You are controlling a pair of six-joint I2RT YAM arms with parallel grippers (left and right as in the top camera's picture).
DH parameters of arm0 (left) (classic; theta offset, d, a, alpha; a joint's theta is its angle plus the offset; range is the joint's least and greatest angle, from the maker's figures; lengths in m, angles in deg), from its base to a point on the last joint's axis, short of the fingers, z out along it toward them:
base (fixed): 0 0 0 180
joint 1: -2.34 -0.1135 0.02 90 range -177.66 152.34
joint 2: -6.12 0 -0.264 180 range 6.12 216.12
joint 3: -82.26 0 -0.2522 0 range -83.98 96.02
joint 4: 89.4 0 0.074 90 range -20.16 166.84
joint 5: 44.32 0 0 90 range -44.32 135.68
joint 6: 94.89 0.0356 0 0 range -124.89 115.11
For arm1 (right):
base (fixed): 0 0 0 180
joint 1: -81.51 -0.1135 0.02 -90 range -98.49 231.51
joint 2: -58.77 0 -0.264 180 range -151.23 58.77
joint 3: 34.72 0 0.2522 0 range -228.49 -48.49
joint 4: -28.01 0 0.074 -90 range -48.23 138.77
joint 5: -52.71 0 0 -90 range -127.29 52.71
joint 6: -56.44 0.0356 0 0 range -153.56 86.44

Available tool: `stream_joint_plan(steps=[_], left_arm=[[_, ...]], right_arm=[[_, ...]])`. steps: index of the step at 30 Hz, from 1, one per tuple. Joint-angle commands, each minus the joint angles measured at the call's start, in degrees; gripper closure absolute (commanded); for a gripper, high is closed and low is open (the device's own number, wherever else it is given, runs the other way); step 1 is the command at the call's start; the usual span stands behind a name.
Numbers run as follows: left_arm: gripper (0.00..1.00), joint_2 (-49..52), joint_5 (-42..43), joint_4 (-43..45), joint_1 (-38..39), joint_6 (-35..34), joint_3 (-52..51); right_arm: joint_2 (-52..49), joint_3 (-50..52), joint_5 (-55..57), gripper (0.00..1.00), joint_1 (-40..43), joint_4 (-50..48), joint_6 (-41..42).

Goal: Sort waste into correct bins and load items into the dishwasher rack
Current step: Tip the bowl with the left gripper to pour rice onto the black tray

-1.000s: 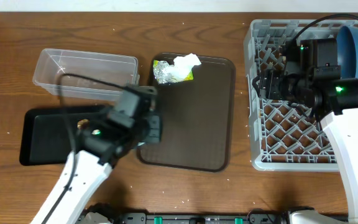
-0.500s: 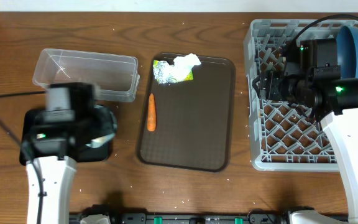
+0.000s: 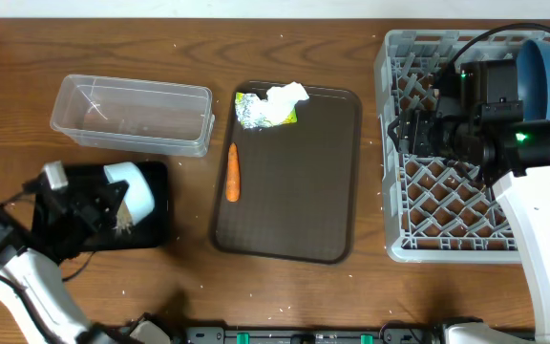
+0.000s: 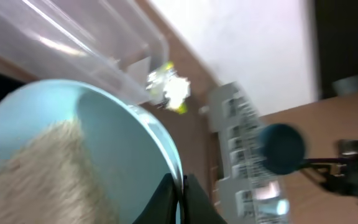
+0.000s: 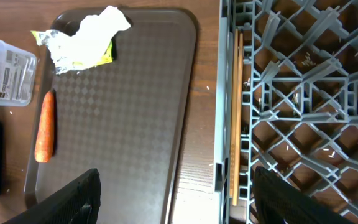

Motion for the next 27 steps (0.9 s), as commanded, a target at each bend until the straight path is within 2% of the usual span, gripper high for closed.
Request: stream_joint_plan(steps=[1, 11, 14, 15, 17, 19, 21, 23, 25, 27], left_arm=[[0.94, 2.9, 13.6, 0.3, -4.1, 8.5, -1.3], [0.94, 6.3, 13.4, 0.2, -7.6, 12.1, -1.4], [0.94, 6.4, 7.1, 0.3, -7.5, 12.3, -1.4], [0.94, 6.5, 7.5, -0.2, -7.5, 11.1, -1.4], [0.94, 6.4, 13.6, -3.5, -7.6, 10.3, -1.3], [0.94, 6.0, 10.8, -3.2, -7.2, 15.9, -1.4], [0.94, 6.3, 6.4, -2.8, -7.2, 16.6, -1.4], [0.94, 6.6, 10.7, -3.2, -7.6, 14.7, -1.4], [0.94, 6.7, 9.9, -1.9, -7.6, 19.2, -1.4], [0.94, 6.9, 11.0, -1.4, -7.8, 15.0, -1.4]], right_arm=[[-0.4, -0.7, -0.2, 0.27, -0.5, 0.3, 0.2], [-0.4, -0.7, -0.2, 0.27, -0.5, 0.5, 0.2], [-0.4, -0.7, -0.2, 0.27, -0.5, 0.5, 0.2], [-0.4, -0.7, -0.2, 0.27, -0.5, 0.5, 0.2], [-0.4, -0.7, -0.2, 0.27, -0.5, 0.5, 0.2], [-0.4, -0.7, -0.2, 0.27, -0.5, 0.5, 0.2], [-0.4, -0.7, -0.2, 0.27, -0.5, 0.5, 0.2], [-0.4, -0.7, -0.2, 0.27, -0.5, 0.5, 0.2], [-0.4, -0.7, -0.2, 0.27, -0.5, 0.2, 0.2], [-0.4, -0.7, -0.2, 0.27, -0.5, 0.3, 0.3]])
